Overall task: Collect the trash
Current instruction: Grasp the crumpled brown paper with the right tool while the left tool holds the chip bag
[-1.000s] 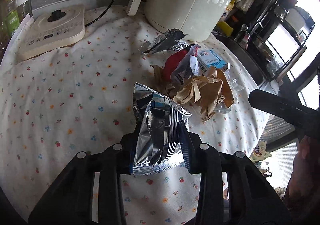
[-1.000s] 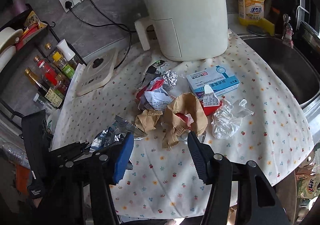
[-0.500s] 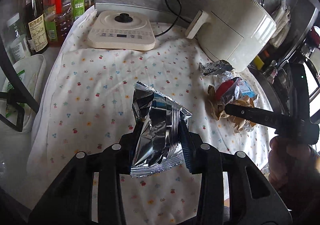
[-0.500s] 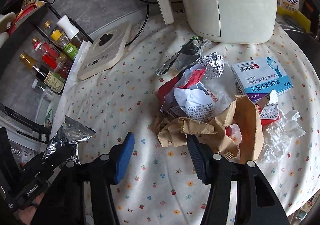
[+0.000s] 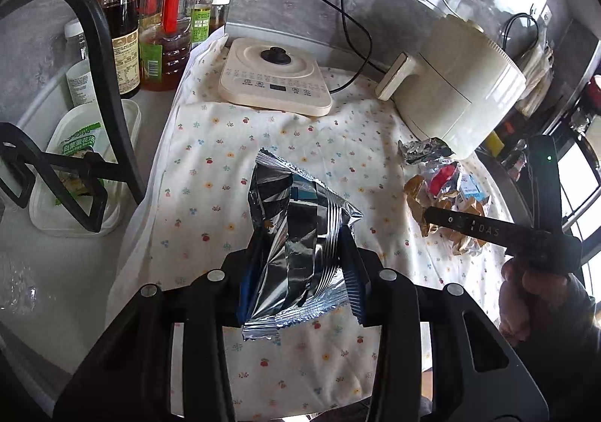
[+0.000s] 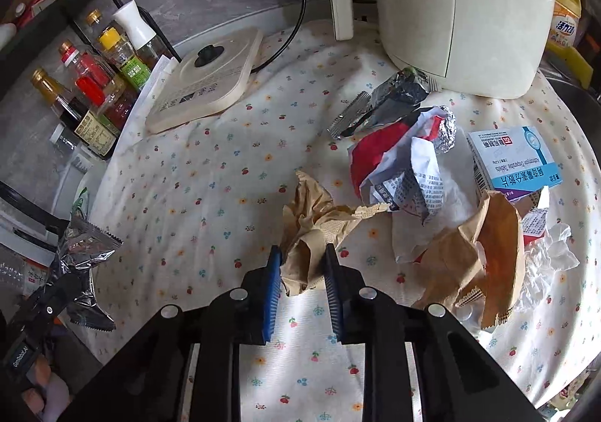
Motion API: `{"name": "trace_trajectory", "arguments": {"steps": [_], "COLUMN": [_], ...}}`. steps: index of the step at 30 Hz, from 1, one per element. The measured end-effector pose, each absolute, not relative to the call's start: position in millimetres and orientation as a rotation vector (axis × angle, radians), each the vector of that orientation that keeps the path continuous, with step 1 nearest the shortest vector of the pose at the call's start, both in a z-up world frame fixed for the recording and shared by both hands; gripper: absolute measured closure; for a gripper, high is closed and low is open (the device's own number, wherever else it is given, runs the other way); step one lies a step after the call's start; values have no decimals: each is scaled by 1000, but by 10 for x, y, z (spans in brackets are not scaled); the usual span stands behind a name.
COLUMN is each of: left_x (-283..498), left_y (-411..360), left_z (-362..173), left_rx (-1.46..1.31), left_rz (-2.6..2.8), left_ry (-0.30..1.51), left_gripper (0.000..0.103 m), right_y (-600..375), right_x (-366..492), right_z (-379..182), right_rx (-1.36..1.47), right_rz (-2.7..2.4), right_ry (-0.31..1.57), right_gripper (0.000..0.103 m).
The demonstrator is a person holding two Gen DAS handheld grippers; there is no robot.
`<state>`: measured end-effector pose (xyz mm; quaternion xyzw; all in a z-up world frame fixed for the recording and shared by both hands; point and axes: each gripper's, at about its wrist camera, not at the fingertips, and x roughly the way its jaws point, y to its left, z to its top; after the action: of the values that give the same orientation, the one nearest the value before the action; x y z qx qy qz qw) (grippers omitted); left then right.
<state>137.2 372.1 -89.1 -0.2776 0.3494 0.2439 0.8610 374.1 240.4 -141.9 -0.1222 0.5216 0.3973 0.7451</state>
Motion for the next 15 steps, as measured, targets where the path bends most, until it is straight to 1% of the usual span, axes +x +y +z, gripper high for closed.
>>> {"name": "trace_trajectory", "arguments": {"steps": [8, 15], "left_x": [1198, 1064], "left_y": [3756, 3726], "left_z": [-863, -867], "left_rx": [-559, -505], "left_rz": [448, 378], "left_ry": [726, 725], "left_gripper": [64, 64], "right_y": [2233, 2082], "right_x": [3324, 2925], "right_z": [-1154, -1067], "right_rx": [-215, -161], "right_rz": [881, 847], "right_ry": [1081, 1040], "right_gripper": [82, 83]}}
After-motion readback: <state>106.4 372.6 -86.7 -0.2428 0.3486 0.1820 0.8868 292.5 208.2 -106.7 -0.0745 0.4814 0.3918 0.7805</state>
